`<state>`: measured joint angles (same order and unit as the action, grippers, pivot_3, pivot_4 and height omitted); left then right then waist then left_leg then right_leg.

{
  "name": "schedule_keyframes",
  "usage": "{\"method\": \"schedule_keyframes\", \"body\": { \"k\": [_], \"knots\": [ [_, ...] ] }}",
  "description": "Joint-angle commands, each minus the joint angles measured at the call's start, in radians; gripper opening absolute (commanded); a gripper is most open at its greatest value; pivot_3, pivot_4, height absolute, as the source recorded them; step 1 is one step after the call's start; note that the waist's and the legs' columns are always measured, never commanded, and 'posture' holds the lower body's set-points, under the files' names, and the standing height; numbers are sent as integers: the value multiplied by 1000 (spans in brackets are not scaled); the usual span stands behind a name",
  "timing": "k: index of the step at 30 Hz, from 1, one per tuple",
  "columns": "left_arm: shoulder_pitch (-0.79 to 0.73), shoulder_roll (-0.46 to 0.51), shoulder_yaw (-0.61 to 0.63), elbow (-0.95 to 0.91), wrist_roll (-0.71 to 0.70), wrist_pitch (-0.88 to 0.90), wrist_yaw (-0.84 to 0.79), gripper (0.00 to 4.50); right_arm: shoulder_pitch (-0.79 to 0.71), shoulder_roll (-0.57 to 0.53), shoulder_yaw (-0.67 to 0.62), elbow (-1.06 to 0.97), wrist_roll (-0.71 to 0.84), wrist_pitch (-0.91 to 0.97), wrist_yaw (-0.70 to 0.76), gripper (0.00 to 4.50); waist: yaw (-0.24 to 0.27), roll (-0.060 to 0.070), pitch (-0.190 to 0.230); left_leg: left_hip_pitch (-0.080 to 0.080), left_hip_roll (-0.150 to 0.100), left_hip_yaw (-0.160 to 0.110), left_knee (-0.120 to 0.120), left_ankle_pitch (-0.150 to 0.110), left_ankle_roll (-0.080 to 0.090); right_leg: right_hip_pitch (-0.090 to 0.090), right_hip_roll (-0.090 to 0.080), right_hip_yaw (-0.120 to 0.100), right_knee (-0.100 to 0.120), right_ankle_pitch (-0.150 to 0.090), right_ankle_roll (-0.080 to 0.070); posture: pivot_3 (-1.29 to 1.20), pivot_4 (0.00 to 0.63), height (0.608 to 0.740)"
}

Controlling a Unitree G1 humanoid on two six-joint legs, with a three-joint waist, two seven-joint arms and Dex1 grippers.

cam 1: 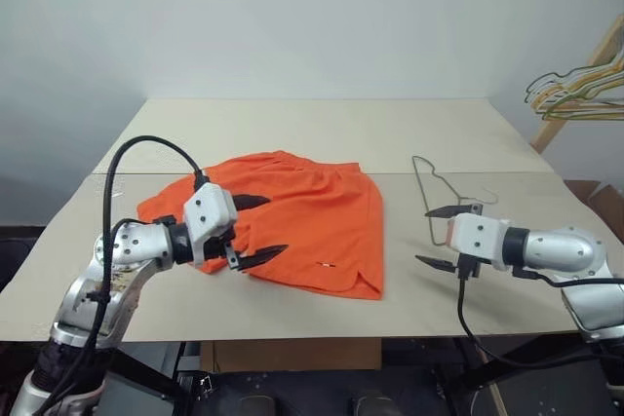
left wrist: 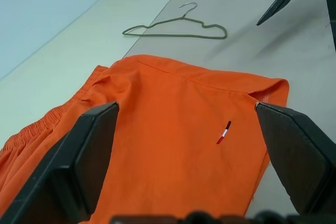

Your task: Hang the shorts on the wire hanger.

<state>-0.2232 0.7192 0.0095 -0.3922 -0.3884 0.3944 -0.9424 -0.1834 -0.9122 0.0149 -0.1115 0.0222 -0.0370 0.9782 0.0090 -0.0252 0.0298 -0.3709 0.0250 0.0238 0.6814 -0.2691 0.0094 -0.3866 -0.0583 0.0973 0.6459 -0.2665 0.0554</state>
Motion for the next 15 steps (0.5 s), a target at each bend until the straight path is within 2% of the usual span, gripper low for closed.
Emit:
{"method": "schedule_keyframes", "body": {
  "k": [1, 15],
  "knots": [
    [-21, 11, 0, -9, -1, 9, 4, 4500, -4, -14, -49, -37, 12, 10, -18, 4457, -1, 0, 0, 0, 0, 0, 0, 0, 0, 0, 0, 0, 0, 0, 0, 31, 0, 740],
    [-78, -6, -76, -7, 48, 36, 21, 4500, 6, -16, -54, -43, -1, 15, -43, 4457, -6, 0, 0, 0, 0, 0, 0, 0, 0, 0, 0, 0, 0, 0, 0, 1, 0, 740]
  ]
}}
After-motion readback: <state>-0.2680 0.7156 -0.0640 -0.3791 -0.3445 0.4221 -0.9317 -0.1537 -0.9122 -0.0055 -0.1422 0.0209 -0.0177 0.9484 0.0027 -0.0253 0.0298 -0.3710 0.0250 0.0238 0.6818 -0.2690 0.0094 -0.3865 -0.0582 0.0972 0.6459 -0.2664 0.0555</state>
